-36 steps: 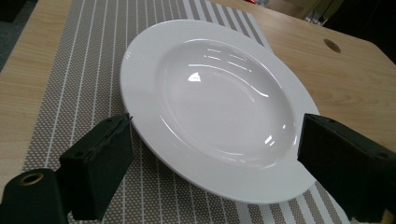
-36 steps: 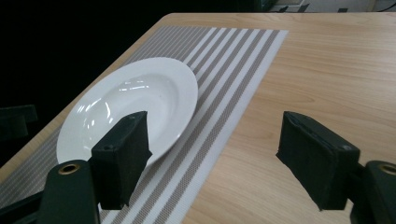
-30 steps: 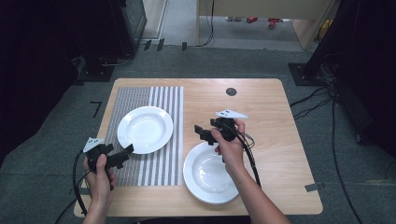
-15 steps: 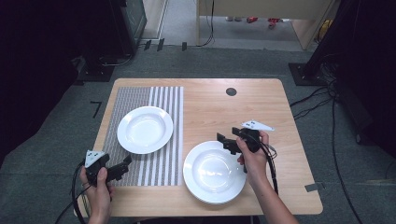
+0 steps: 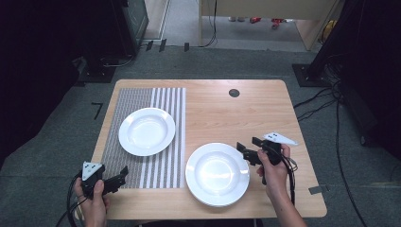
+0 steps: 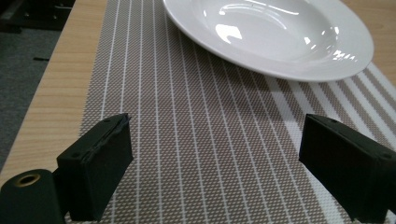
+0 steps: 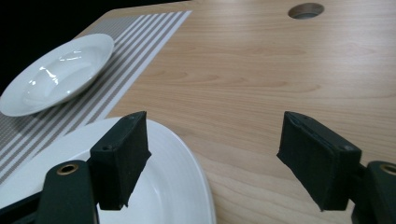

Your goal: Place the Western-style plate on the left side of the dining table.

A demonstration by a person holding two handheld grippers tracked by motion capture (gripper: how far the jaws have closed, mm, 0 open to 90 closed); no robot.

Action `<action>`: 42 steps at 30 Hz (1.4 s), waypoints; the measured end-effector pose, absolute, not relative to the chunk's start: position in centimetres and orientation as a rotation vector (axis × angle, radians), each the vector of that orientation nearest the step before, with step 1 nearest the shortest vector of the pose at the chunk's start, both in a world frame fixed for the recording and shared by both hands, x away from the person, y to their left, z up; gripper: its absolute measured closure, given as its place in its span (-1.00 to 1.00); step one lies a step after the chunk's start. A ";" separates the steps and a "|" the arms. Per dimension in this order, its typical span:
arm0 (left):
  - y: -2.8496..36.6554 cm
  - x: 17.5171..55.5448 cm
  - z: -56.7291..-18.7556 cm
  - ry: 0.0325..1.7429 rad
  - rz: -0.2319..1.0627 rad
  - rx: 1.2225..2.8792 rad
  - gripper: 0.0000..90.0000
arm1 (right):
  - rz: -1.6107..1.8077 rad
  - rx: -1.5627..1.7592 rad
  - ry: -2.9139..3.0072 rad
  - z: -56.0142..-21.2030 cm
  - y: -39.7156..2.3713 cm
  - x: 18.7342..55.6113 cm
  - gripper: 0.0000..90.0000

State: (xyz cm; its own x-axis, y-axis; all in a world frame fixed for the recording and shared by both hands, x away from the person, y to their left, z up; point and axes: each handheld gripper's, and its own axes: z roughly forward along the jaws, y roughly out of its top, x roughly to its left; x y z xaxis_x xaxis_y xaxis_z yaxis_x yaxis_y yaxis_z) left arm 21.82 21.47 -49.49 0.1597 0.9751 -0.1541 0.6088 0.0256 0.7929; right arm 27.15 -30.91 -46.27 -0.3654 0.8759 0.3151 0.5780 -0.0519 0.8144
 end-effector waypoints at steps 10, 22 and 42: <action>22.6 21.0 -50.0 1.533 0.635 1.709 -0.78 | 1.306 1.617 1.850 -47.9 -35.2 25.1 -0.47; 23.6 20.3 -50.4 1.554 0.652 1.728 -0.78 | 1.208 1.695 1.791 -49.5 -40.3 22.3 -0.48; 24.5 20.3 -51.3 1.585 0.641 1.766 -0.78 | 1.069 1.786 1.681 -51.5 -45.9 18.9 -0.49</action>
